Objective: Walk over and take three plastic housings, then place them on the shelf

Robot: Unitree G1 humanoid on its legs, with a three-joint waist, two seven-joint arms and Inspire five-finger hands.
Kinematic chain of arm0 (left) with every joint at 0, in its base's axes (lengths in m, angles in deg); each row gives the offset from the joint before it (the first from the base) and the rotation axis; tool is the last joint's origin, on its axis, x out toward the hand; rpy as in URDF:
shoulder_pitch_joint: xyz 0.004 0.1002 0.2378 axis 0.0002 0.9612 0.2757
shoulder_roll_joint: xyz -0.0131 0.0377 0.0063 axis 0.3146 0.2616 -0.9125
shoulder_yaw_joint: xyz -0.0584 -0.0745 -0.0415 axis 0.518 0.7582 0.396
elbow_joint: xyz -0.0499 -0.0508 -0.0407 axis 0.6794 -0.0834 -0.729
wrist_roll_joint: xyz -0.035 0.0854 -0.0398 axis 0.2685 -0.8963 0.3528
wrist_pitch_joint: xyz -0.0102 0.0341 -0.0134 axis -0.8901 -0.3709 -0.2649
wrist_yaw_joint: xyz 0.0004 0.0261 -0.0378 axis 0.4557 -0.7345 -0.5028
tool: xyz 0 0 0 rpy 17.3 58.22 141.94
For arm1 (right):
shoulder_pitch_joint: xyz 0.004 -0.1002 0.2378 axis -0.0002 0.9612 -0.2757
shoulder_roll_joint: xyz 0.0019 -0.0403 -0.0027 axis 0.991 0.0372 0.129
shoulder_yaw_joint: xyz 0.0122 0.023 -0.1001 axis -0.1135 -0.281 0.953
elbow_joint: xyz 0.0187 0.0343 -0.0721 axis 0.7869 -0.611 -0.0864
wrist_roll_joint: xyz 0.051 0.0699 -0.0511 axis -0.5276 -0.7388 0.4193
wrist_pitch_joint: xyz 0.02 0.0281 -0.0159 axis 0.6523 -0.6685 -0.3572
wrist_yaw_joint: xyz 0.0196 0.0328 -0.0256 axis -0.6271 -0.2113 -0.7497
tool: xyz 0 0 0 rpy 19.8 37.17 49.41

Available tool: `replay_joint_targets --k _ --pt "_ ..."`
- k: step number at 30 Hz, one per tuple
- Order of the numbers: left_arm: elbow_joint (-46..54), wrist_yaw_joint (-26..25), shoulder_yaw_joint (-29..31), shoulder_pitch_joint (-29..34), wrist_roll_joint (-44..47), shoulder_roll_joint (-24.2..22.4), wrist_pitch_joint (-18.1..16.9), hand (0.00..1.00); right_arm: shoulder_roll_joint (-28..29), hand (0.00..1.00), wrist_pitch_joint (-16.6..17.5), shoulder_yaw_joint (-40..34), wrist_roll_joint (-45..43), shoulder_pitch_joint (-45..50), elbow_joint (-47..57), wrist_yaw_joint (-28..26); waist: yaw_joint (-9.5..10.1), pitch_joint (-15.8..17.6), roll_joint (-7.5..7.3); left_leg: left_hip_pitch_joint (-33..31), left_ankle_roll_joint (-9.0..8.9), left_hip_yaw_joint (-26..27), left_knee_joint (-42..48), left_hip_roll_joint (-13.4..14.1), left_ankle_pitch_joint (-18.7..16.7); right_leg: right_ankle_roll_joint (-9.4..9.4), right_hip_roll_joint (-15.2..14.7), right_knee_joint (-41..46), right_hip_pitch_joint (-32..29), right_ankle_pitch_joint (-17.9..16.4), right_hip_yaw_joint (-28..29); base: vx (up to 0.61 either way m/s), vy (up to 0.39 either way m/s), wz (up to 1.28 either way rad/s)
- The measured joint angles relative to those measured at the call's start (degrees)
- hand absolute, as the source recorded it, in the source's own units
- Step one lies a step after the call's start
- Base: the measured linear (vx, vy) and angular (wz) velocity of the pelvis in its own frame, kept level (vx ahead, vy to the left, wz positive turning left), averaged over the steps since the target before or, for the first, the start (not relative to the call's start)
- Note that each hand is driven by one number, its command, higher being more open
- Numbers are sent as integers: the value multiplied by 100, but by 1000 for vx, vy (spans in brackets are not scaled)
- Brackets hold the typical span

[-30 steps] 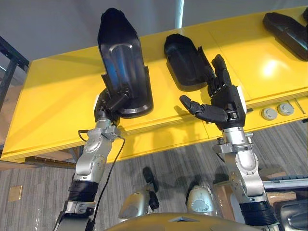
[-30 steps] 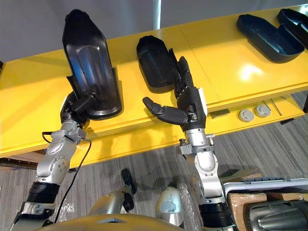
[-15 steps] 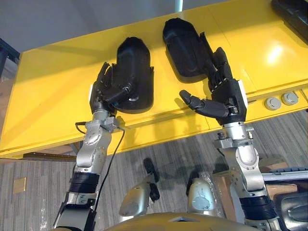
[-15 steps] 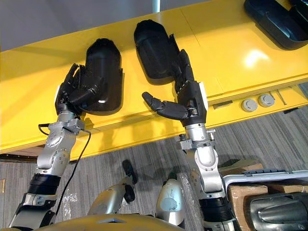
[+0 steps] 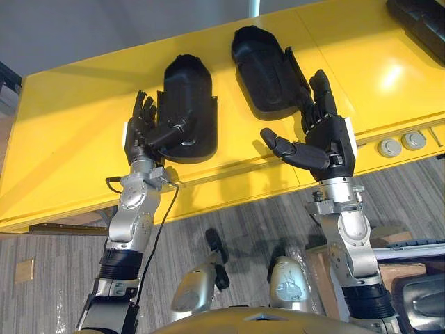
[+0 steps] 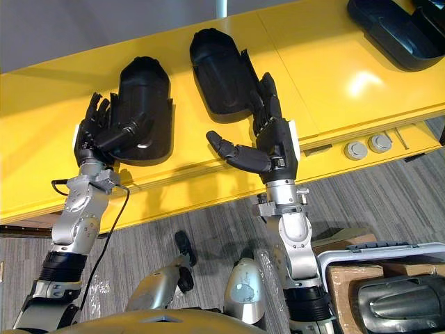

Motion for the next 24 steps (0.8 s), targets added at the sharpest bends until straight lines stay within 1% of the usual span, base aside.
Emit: replay_joint_targets --k 4,5,6,8,10,11,14,16,18,21,24 --pt "440 -88 162 469 -8 -102 8 100 95 100 6 34 14 209 0 148 7 -2 -6 126 28 -28 -1 3 -56 4 20 -167 234 16 -94 43 -9 6" --pt "660 -64 168 704 -5 -133 10 100 199 100 21 58 132 305 0 224 24 -5 -10 161 45 -40 -1 5 -78 13 35 -252 329 31 -131 67 -10 6" --pt "735 -33 168 792 0 -157 12 100 241 100 26 66 197 347 0 245 49 -6 -12 191 51 -37 -1 5 -88 23 44 -298 377 40 -134 74 -11 2" --pt "1057 -1 168 1157 22 -308 15 100 287 100 29 156 231 488 0 268 100 -45 -32 310 89 -40 0 6 -138 58 97 -495 597 68 -139 94 -14 1" --pt "1291 54 169 1482 33 -403 14 100 397 100 31 252 230 618 0 225 127 -184 -54 331 97 -60 20 32 -159 50 158 -698 723 132 -185 125 -19 6" --pt "1401 142 189 1701 35 -483 13 100 533 100 30 283 228 751 0 191 167 -301 -78 354 150 -112 28 68 -119 32 238 -899 881 199 -274 131 -32 10" --pt "1545 334 218 2043 43 -620 -8 100 681 100 30 269 237 947 0 94 236 -430 -157 429 162 -242 30 119 -111 -8 355 -1185 1172 242 -459 108 -54 20" --pt "1555 489 218 2240 42 -735 -10 100 666 100 30 265 249 978 0 90 282 -474 -168 509 133 -266 29 99 -134 -29 362 -1212 1285 230 -520 72 -40 15" --pt "1562 576 216 2370 31 -783 -10 100 622 100 43 260 404 971 8 150 348 -535 -128 510 91 -338 27 71 -167 -37 363 -1250 1302 223 -534 39 -6 5" --pt "1696 572 204 2501 29 -785 -13 100 607 100 43 230 426 990 9 412 463 -546 -129 675 122 -312 27 51 -195 -36 329 -1274 1410 222 -471 15 12 -6" --pt "1974 483 182 2603 17 -784 -52 100 610 100 53 254 442 997 8 696 472 -556 -128 757 143 -243 27 35 -219 -17 319 -1304 1449 234 -393 -5 33 -13"
